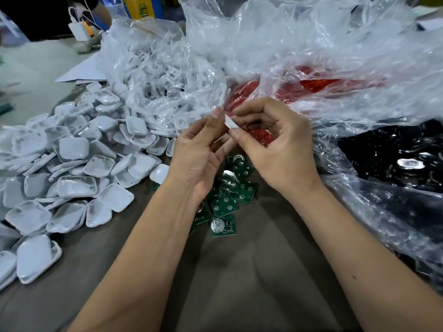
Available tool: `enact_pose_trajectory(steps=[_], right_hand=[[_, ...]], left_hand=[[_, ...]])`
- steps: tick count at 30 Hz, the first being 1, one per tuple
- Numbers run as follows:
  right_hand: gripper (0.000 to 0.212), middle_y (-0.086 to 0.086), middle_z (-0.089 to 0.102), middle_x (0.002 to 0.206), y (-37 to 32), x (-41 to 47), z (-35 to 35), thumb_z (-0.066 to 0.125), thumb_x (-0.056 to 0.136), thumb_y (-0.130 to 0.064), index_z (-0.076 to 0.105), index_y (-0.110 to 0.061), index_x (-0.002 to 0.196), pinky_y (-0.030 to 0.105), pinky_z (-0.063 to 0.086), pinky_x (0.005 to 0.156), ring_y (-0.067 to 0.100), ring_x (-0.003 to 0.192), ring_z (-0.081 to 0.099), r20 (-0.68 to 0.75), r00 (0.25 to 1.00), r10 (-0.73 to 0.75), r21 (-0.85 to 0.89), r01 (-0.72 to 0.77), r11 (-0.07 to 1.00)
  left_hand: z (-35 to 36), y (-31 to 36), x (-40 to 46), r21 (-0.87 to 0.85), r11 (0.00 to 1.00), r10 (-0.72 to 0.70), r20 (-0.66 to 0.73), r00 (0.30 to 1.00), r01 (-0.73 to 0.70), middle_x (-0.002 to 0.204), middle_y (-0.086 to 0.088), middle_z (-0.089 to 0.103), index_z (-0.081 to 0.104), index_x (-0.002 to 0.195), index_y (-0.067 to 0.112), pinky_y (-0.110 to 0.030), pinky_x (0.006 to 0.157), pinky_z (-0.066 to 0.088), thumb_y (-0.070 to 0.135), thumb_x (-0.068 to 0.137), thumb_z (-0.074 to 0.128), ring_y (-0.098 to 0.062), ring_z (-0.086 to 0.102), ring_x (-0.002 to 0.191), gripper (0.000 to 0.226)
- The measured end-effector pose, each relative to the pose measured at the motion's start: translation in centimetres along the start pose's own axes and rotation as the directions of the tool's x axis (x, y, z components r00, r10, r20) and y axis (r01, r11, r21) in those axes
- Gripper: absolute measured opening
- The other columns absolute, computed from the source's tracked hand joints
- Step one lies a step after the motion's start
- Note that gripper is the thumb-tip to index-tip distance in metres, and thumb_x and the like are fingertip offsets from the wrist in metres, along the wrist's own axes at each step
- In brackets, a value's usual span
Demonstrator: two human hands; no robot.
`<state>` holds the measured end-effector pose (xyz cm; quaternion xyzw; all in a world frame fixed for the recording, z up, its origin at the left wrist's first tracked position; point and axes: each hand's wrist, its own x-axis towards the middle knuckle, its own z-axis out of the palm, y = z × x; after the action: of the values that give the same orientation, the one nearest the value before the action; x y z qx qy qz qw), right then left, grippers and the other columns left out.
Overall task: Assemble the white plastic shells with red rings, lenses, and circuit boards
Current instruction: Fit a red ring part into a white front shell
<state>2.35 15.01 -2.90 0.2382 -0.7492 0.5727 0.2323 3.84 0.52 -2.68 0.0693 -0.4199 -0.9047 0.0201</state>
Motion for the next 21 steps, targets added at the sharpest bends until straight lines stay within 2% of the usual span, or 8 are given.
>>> enact_pose_trajectory(steps=[2,4,8,12,14,16,17,21], right_hand=[[0.019,-0.004,0.076,0.093,-0.3,0.2,-0.2,0.085,0.084,-0.008,0.075,-0.006,0.101,0.027,0.060,0.084,0.006,0.090,0.075,0.018,0.999,-0.046,-0.064,0.047,0.997],[0.016,-0.004,0.076,0.090,-0.5,0.6,-0.5,0.084,0.085,-0.008,0.076,-0.006,0.098,0.025,0.059,0.082,0.004,0.088,0.073,0.052,0.994,-0.091,-0.126,0.097,0.987],[0.012,-0.002,0.077,0.089,-1.0,1.2,-0.8,0.084,0.086,-0.008,0.076,-0.006,0.095,0.022,0.058,0.079,0.005,0.085,0.072,0.134,0.984,-0.121,-0.207,0.147,0.967],[0.012,-0.007,0.078,0.084,-1.7,1.9,-1.1,0.084,0.083,-0.005,0.080,-0.010,0.093,0.011,0.054,0.074,-0.004,0.080,0.072,0.185,0.983,-0.009,-0.215,0.049,0.975],[0.013,-0.010,0.078,0.084,-2.2,2.9,-1.2,0.086,0.081,-0.007,0.081,-0.013,0.092,0.009,0.054,0.073,-0.007,0.080,0.072,0.225,0.973,0.042,-0.251,0.016,0.968],[0.014,-0.009,0.078,0.084,-2.7,4.0,-1.3,0.087,0.080,-0.009,0.082,-0.016,0.091,0.016,0.057,0.075,-0.001,0.080,0.073,0.252,0.967,0.044,-0.297,0.034,0.954],[0.015,-0.009,0.078,0.084,-3.0,4.4,-1.3,0.087,0.079,-0.010,0.082,-0.016,0.091,0.019,0.058,0.076,0.001,0.079,0.073,0.270,0.962,0.041,-0.314,0.048,0.948],[0.023,-0.010,0.074,0.082,-4.0,5.4,-1.5,0.086,0.080,-0.009,0.079,-0.021,0.098,0.021,0.057,0.076,0.002,0.078,0.071,0.385,0.918,0.096,-0.387,0.066,0.920]], left_hand=[[0.0,-0.1,0.1,-0.080,0.996,-0.044,0.021,0.999,0.046,0.125,-0.027,0.067,0.068,0.100,0.002,-0.029,0.075,0.063,0.019,0.088,0.071,-0.023,0.073,0.097,0.021],[0.2,-0.2,0.1,-0.125,0.990,-0.064,0.029,0.998,0.067,0.141,-0.030,0.056,0.067,0.106,-0.001,-0.033,0.092,0.061,0.018,0.089,0.069,-0.027,0.068,0.111,0.025],[0.1,-0.4,0.3,-0.144,0.987,-0.069,0.017,0.997,0.071,0.146,-0.030,0.052,0.057,0.132,-0.010,-0.036,0.100,0.055,0.017,0.090,0.069,-0.033,0.061,0.129,0.052],[0.2,-0.8,0.6,-0.134,0.986,-0.102,0.003,0.995,0.102,0.144,-0.028,0.056,0.055,0.136,-0.011,-0.037,0.101,0.053,0.020,0.092,0.067,-0.032,0.060,0.130,0.055],[0.4,-0.8,0.7,-0.147,0.983,-0.111,0.000,0.994,0.110,0.130,-0.023,0.067,0.063,0.128,-0.008,-0.034,0.096,0.058,0.023,0.088,0.068,-0.028,0.069,0.119,0.050],[0.3,-0.9,1.1,-0.179,0.978,-0.101,0.022,0.995,0.103,0.104,-0.014,0.076,0.074,0.102,0.002,-0.025,0.078,0.063,0.021,0.086,0.069,-0.016,0.077,0.089,0.026],[0.4,-0.8,1.1,-0.206,0.973,-0.096,0.037,0.995,0.101,0.097,-0.011,0.077,0.075,0.094,0.005,-0.023,0.072,0.063,0.021,0.084,0.069,-0.014,0.077,0.082,0.020],[0.5,-0.8,1.2,-0.244,0.965,-0.083,0.050,0.995,0.093,0.095,-0.011,0.078,0.077,0.093,0.007,-0.022,0.068,0.061,0.020,0.090,0.066,-0.014,0.077,0.083,0.017]])
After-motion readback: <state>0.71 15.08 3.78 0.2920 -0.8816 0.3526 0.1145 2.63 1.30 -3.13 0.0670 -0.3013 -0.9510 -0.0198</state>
